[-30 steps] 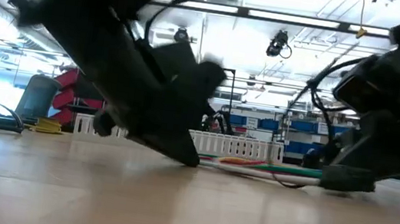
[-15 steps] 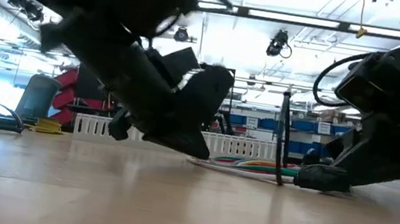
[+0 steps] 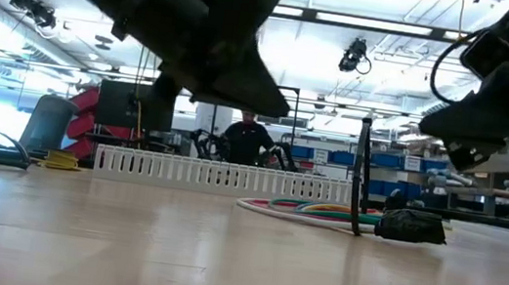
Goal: Ziptie cables
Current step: Insert zip tie on the cable wire
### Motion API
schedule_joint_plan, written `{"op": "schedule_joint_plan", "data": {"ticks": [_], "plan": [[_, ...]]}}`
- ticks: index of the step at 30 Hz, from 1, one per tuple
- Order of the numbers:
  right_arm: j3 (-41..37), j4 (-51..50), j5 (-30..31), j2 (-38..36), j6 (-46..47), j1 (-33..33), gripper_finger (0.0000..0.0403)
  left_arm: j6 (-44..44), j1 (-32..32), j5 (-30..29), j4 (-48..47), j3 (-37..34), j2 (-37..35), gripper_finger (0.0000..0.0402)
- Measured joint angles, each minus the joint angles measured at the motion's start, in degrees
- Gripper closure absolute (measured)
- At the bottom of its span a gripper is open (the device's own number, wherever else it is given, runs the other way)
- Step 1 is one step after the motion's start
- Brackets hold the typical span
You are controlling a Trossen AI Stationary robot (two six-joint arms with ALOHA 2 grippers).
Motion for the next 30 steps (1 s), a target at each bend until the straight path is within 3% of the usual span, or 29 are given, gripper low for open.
{"op": "schedule_joint_plan", "data": {"ticks": [3,9,16,24,30], "plan": [[-2.12,-0.16,-0.02,-3.57,-0.13,-0.23,0.0402,1.22,0.09,5.10,6.17,0.07,0.96,0.0401],[-2.14,-0.05,-0.64,-3.85,-2.54,-2.13,0.0402,5.84,0.15,5.85,15.60,0.04,2.31,0.0401],[-1.82,1.62,-5.84,-3.32,-4.02,-5.86,0.0384,3.78,0.11,6.04,16.34,0.04,2.44,0.0397],[1.29,1.91,-11.22,1.18,-3.50,-9.04,0.0356,3.00,0.38,7.21,16.90,0.04,2.46,0.0347],[4.03,2.00,-12.11,5.33,-3.36,-10.45,0.0351,13.40,1.00,7.46,17.94,0.04,2.62,0.0319]]}}
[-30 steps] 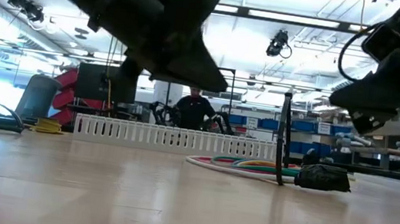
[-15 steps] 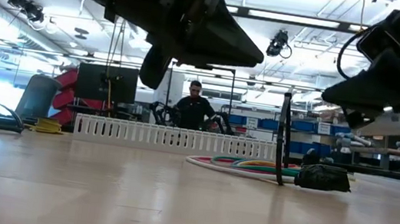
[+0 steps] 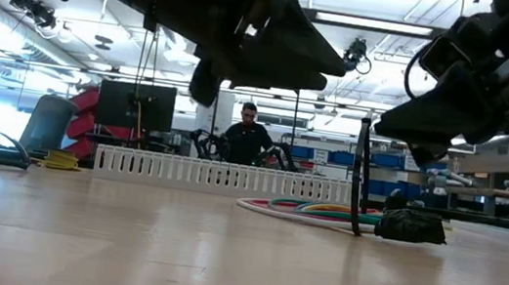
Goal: Ziptie cables
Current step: Insert zip tie on the cable wire
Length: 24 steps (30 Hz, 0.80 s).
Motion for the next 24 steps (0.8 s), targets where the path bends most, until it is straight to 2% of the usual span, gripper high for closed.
{"op": "schedule_joint_plan", "data": {"ticks": [2,4,13,16,24], "plan": [[0.34,0.33,-0.05,0.85,0.68,-0.32,0.0352,7.41,0.00,1.18,-0.07,0.19,0.00,0.0314],[0.35,1.66,-0.11,1.47,0.93,-0.56,0.0352,10.82,-0.03,2.67,-0.40,0.75,0.07,0.0310],[0.33,4.58,-0.61,1.84,0.12,-1.33,0.0353,15.82,0.16,2.87,-4.14,4.21,4.53,0.0300],[0.32,4.26,-2.85,1.84,1.08,-2.08,0.0353,15.85,0.21,2.35,-4.29,5.27,5.77,0.0300],[0.33,4.92,-5.33,1.84,1.32,-2.46,0.0355,15.41,0.26,0.35,-0.73,5.38,5.70,0.0300]]}}
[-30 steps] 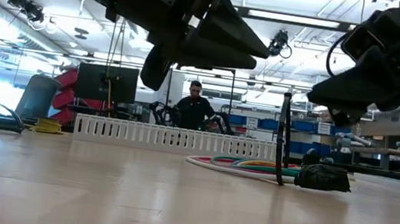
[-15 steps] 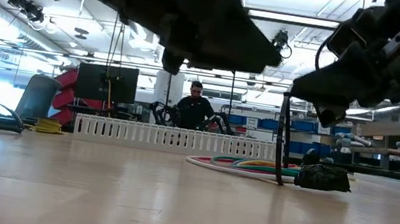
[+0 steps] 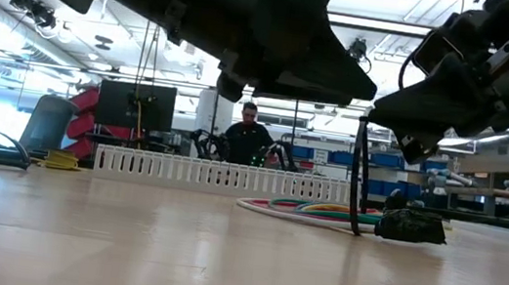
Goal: Ziptie cables
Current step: Insert zip tie on the cable wire
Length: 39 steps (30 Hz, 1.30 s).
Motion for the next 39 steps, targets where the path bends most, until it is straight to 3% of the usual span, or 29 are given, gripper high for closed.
{"op": "schedule_joint_plan", "data": {"ticks": [17,24,39], "plan": [[0.07,0.87,-0.05,0.00,3.70,-2.80,0.0354,-3.13,1.05,-0.95,0.27,-0.04,0.02,0.0300],[0.11,-3.07,3.83,0.00,6.05,-3.32,0.0361,-3.17,1.02,-0.91,0.25,-0.04,0.02,0.0300],[0.11,0.02,0.60,0.00,5.81,-3.34,0.0366,-3.46,1.02,-0.87,0.30,-0.04,-0.02,0.0300]]}}
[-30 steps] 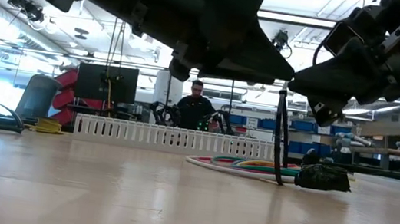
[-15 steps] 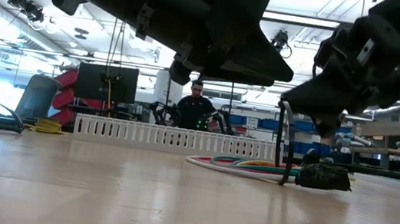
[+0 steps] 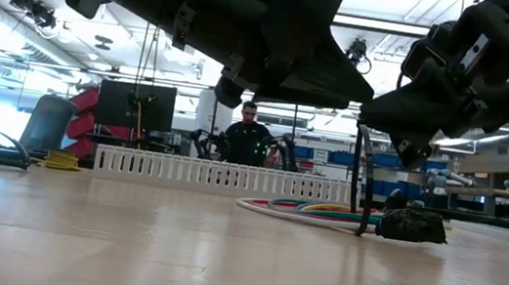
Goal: Ziptie cables
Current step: Insert zip tie on the cable wire
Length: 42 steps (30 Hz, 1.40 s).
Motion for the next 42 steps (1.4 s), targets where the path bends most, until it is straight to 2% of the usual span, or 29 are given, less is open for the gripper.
{"op": "schedule_joint_plan", "data": {"ticks": [8,22,25,31,37,42], "plan": [[0.00,-0.28,0.23,0.00,0.58,-0.39,0.0360,-0.91,0.00,0.02,0.00,0.00,-0.02,0.0300],[2.15,-0.69,0.44,0.00,7.23,-0.48,0.0350,-1.19,0.07,0.02,0.20,-0.02,-0.04,0.0300],[4.36,-3.58,-0.27,0.00,7.82,-0.58,0.0350,-1.21,0.07,0.02,0.29,-0.02,-0.04,0.0300],[7.45,-16.23,-2.37,-0.01,7.15,-0.77,0.0350,-1.24,0.07,0.04,0.35,-0.02,-0.04,0.0300],[7.47,-13.62,-3.14,-0.02,4.27,-0.79,0.0352,-1.24,0.07,0.02,0.24,-0.02,-0.04,0.0300],[7.48,-13.92,-4.62,-0.02,3.75,-0.79,0.0369,-1.25,0.07,0.04,0.20,-0.02,-0.04,0.0300]]}}
